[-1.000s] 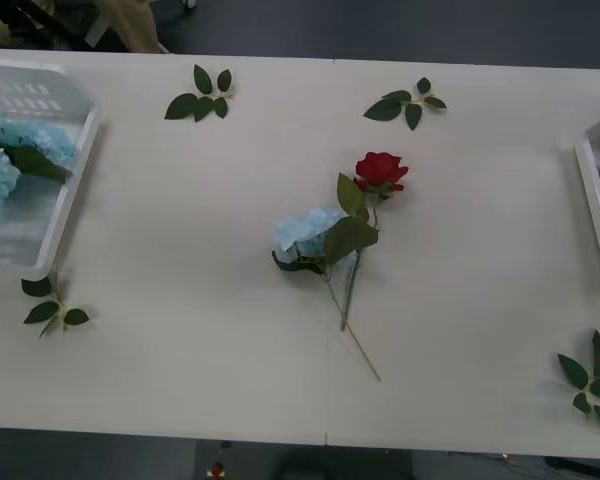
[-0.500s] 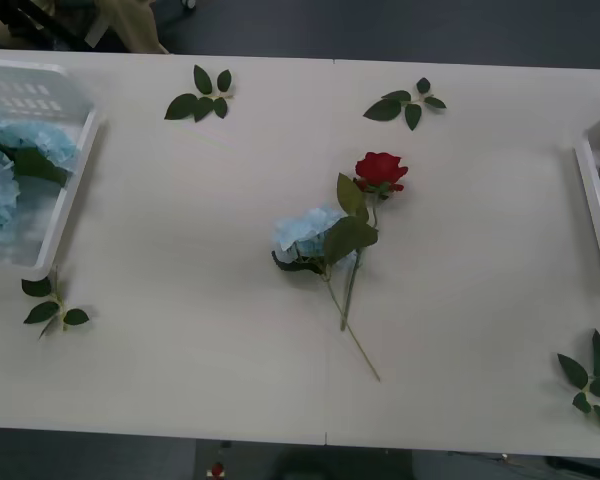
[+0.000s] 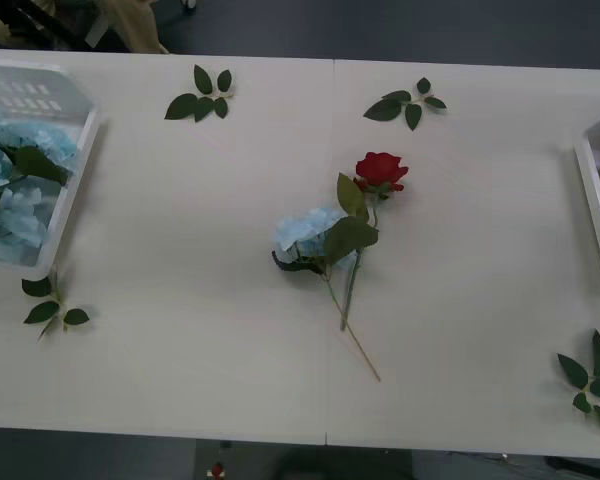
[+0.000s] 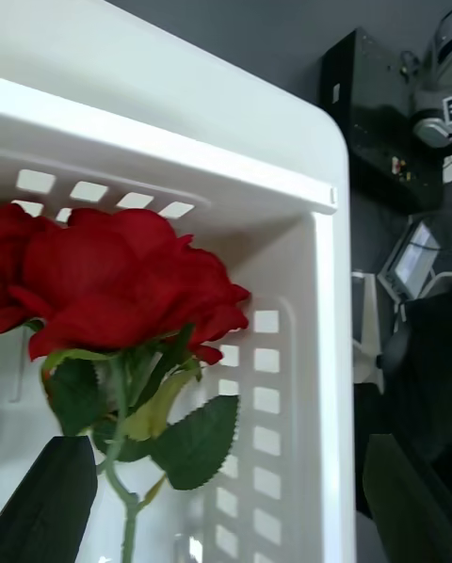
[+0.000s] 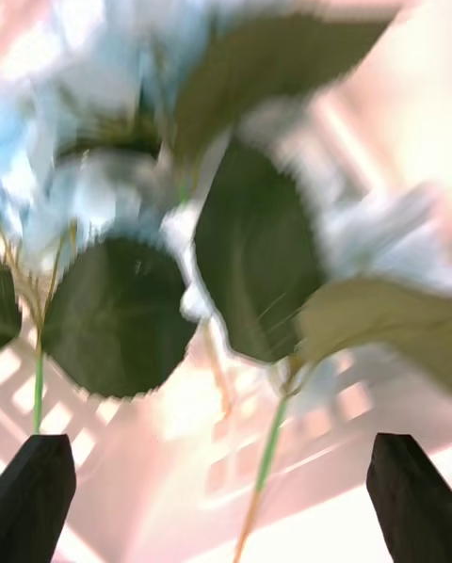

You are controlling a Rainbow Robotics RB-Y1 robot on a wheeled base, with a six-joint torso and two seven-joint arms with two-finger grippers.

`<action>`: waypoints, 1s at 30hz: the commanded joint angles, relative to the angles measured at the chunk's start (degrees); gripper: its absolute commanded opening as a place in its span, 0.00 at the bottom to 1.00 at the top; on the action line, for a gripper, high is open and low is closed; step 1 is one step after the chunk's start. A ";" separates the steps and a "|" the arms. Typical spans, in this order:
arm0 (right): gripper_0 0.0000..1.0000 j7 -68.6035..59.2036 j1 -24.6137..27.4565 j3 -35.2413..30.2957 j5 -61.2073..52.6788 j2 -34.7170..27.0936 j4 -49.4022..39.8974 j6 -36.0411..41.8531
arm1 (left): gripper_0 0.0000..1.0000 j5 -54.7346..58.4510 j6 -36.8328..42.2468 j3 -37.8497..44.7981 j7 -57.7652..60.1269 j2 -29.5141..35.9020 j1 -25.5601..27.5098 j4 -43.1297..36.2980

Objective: Put the red flowers into the right box and the blue flowers into the left box

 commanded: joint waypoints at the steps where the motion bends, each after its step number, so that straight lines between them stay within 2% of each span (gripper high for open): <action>1: 0.83 2.80 -1.73 0.15 -4.28 -0.80 -2.16 2.65 | 0.91 11.18 3.53 1.16 -1.08 0.29 0.11 -4.08; 4: 0.83 3.06 -1.64 0.15 -7.44 -0.72 -4.71 4.76 | 0.90 19.97 3.01 -0.51 -1.08 -0.06 0.11 -4.17; 8: 0.83 3.24 -0.41 0.06 -11.75 -0.80 -10.51 8.62 | 0.91 25.33 -0.25 -5.43 -1.08 -2.88 0.11 -5.31; 15: 0.83 0.77 4.34 -2.05 -17.64 -0.80 -23.87 16.18 | 0.91 24.28 -10.27 -10.18 2.75 -8.59 0.19 -5.84; 22: 0.83 -9.77 10.66 -5.48 -19.66 -0.80 -39.16 24.80 | 0.91 23.48 -18.88 -10.97 2.83 -15.62 2.48 -5.84; 30: 0.83 -21.99 14.44 -6.27 -20.89 -0.72 -53.40 31.04 | 0.91 21.11 -22.04 -11.23 4.24 -19.31 3.71 -5.84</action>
